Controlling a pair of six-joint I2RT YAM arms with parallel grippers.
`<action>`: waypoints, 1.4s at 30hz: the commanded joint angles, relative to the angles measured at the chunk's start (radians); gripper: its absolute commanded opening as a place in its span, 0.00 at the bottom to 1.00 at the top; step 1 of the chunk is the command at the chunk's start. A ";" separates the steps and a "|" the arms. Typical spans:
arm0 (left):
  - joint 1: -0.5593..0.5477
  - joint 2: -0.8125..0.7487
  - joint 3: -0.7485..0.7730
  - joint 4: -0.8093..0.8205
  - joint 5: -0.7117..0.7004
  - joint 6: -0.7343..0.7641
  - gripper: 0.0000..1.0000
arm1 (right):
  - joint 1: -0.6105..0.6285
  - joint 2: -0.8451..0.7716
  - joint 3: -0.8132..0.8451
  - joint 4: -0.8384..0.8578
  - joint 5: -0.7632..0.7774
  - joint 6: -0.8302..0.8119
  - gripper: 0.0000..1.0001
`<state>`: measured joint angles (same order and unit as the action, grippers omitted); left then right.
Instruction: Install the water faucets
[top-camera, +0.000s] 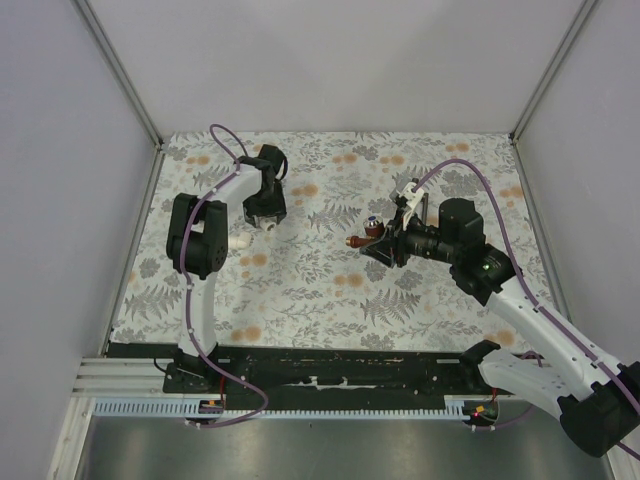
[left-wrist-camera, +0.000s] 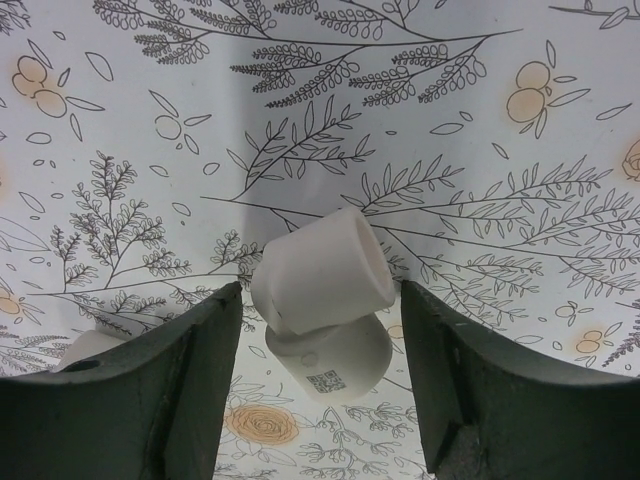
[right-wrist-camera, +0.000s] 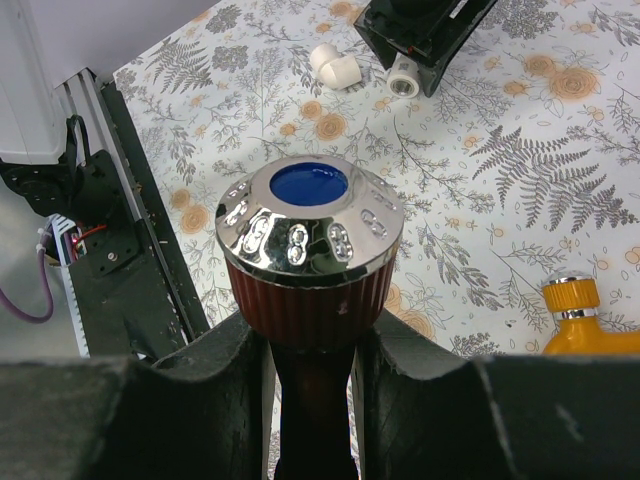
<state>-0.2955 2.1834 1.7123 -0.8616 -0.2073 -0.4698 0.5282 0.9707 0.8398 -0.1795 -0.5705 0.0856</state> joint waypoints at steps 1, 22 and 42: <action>0.013 0.027 0.029 0.016 0.002 0.016 0.68 | 0.000 0.000 -0.004 0.052 -0.012 -0.010 0.00; 0.035 -0.132 -0.080 0.045 0.095 -0.084 0.10 | 0.000 0.051 0.047 0.018 -0.045 -0.018 0.00; -0.079 -1.101 -0.669 0.242 0.077 -0.714 0.02 | 0.302 0.257 0.234 0.125 0.049 -0.360 0.00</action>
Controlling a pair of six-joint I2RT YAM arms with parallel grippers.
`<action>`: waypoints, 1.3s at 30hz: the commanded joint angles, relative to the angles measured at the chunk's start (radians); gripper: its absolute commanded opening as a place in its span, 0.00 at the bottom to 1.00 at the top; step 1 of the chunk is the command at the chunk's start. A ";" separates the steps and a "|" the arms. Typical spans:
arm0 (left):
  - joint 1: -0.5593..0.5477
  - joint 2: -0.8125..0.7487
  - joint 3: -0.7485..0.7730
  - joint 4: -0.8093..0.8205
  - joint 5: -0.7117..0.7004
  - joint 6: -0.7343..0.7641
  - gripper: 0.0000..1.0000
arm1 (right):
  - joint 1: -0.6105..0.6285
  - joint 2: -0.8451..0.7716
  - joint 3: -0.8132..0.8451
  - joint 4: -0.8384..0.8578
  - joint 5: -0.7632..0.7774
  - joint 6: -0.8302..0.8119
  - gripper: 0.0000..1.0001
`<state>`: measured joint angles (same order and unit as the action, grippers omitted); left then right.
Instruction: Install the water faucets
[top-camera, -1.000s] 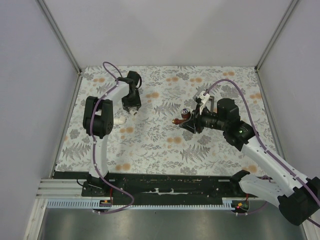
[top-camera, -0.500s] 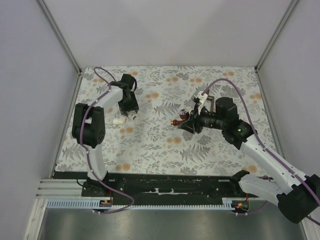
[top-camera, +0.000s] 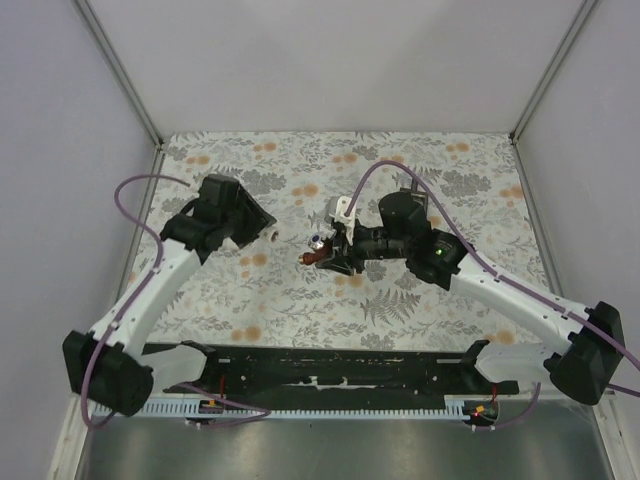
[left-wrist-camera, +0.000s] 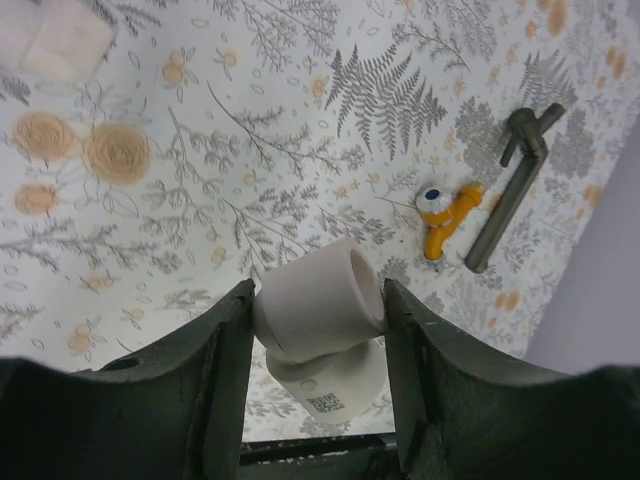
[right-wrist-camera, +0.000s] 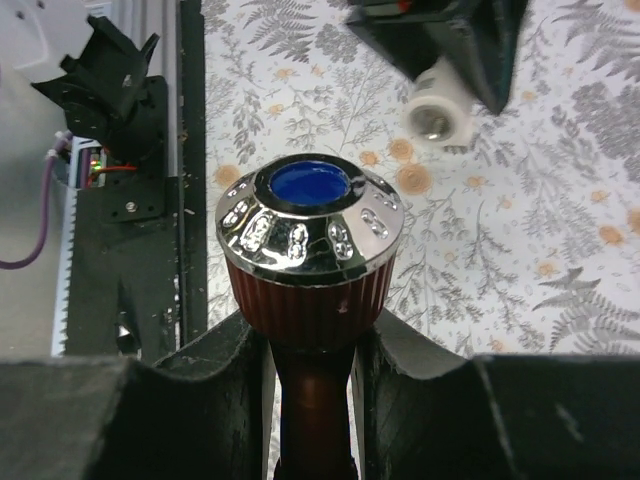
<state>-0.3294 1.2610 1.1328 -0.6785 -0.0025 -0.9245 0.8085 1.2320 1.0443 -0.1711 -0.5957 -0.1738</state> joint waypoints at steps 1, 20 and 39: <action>-0.054 -0.230 -0.112 0.057 -0.164 -0.305 0.02 | 0.030 -0.006 0.020 0.146 0.092 -0.104 0.00; -0.267 -0.459 -0.169 0.011 -0.399 -0.551 0.02 | 0.123 0.063 -0.087 0.587 0.166 -0.039 0.00; -0.298 -0.278 -0.260 -0.004 -0.421 -0.439 0.02 | 0.121 -0.084 -0.237 0.441 0.467 0.019 0.00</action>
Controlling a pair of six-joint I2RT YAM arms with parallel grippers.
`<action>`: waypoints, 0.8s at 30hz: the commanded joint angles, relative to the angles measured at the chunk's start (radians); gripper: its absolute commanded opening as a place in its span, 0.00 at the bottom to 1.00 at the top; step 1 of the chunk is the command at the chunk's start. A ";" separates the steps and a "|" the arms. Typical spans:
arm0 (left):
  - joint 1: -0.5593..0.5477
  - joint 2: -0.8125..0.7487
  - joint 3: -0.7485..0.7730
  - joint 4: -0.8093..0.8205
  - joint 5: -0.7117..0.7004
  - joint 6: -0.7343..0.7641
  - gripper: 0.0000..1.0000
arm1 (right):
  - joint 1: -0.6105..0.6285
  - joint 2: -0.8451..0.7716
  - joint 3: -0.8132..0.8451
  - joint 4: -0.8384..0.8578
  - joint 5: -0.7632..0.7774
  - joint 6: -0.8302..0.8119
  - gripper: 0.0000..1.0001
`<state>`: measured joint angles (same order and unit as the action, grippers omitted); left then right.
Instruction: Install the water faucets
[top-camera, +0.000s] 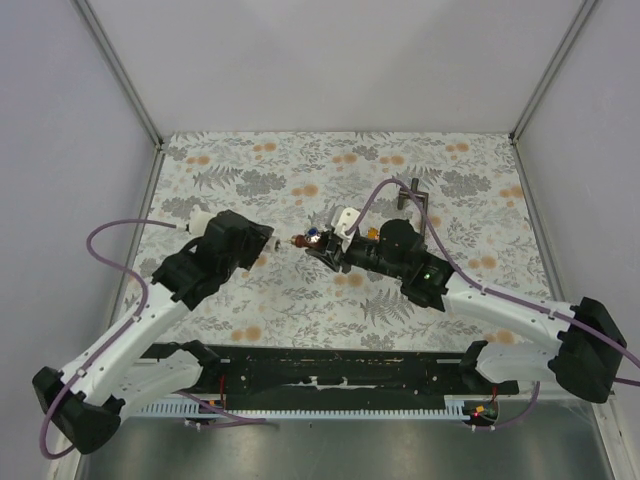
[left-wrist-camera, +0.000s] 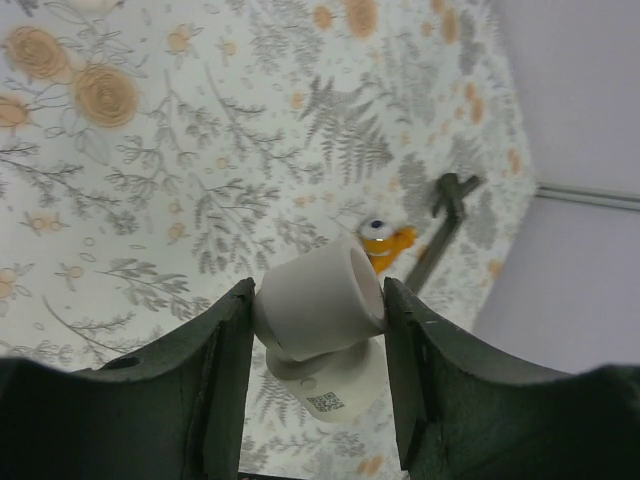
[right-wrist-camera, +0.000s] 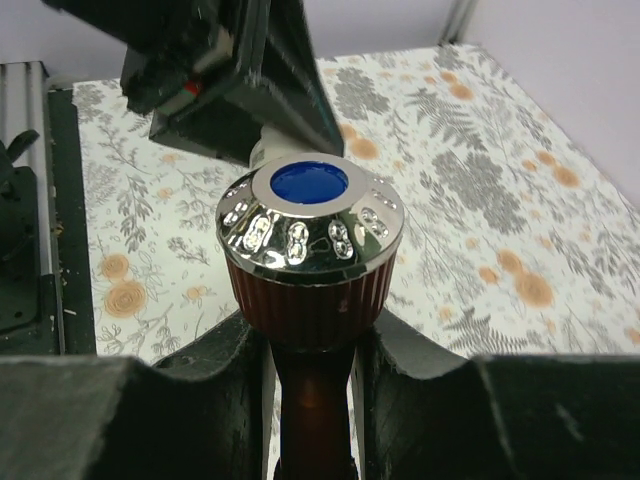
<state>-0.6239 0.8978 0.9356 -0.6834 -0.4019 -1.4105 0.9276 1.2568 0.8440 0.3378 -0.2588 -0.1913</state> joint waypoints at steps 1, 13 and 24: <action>-0.005 0.120 -0.079 0.007 -0.009 0.053 0.02 | 0.002 -0.129 -0.049 -0.092 0.148 0.050 0.00; -0.002 0.459 -0.166 0.154 0.021 0.016 0.16 | 0.002 -0.240 -0.148 -0.203 0.228 0.102 0.00; -0.003 0.553 -0.201 0.208 0.112 0.002 0.50 | -0.024 -0.212 -0.095 -0.318 0.190 0.177 0.00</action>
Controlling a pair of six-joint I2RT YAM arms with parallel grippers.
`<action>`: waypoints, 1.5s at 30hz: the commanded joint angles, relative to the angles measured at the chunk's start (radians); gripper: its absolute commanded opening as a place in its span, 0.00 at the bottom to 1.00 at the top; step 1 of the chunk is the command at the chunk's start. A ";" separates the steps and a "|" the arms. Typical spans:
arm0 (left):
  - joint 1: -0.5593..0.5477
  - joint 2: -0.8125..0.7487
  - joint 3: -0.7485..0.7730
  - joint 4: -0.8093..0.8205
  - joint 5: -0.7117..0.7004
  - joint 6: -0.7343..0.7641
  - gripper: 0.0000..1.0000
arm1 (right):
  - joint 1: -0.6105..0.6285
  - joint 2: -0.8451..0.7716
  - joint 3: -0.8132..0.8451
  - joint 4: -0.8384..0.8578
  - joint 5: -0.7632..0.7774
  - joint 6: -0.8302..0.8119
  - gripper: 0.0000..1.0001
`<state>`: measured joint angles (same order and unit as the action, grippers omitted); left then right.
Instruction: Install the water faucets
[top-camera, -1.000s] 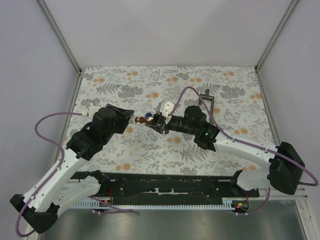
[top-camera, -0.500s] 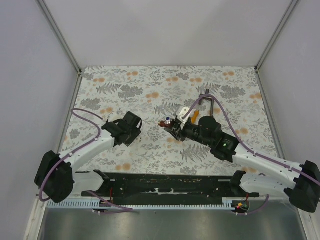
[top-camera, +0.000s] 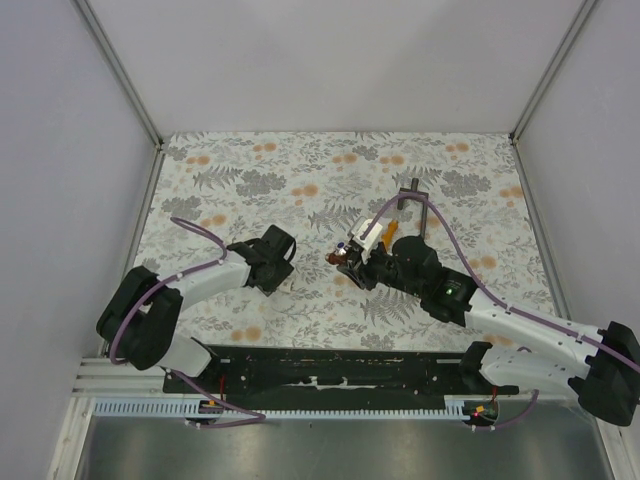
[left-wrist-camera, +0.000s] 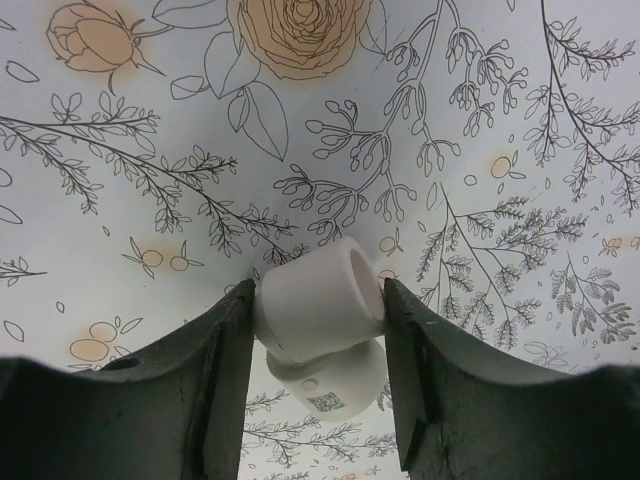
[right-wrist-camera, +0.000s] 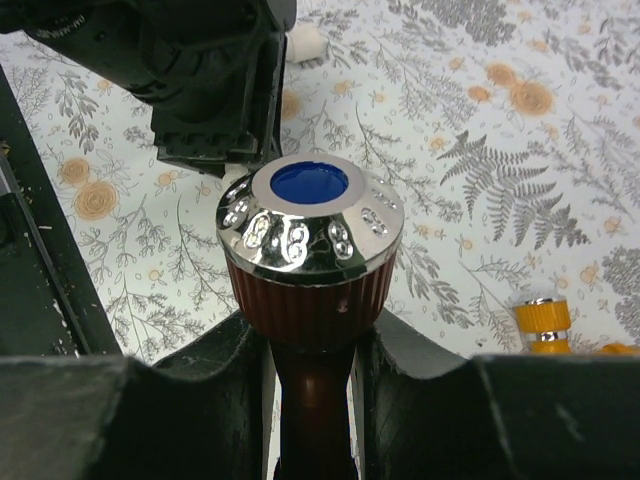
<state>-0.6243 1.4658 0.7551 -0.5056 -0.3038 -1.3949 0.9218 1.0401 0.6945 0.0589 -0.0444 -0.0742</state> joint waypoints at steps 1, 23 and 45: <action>-0.003 -0.025 -0.022 0.024 0.011 -0.007 0.51 | -0.029 0.009 0.056 -0.041 -0.050 0.068 0.00; 0.103 0.004 0.248 -0.307 0.138 0.852 0.82 | -0.199 0.051 0.065 -0.056 -0.397 0.179 0.09; 0.109 0.284 0.431 -0.412 0.198 0.837 0.71 | -0.199 0.017 0.059 -0.123 -0.373 0.143 0.00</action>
<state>-0.5175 1.7359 1.1900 -0.8932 -0.1020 -0.4965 0.7238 1.0893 0.7078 -0.0891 -0.4206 0.0849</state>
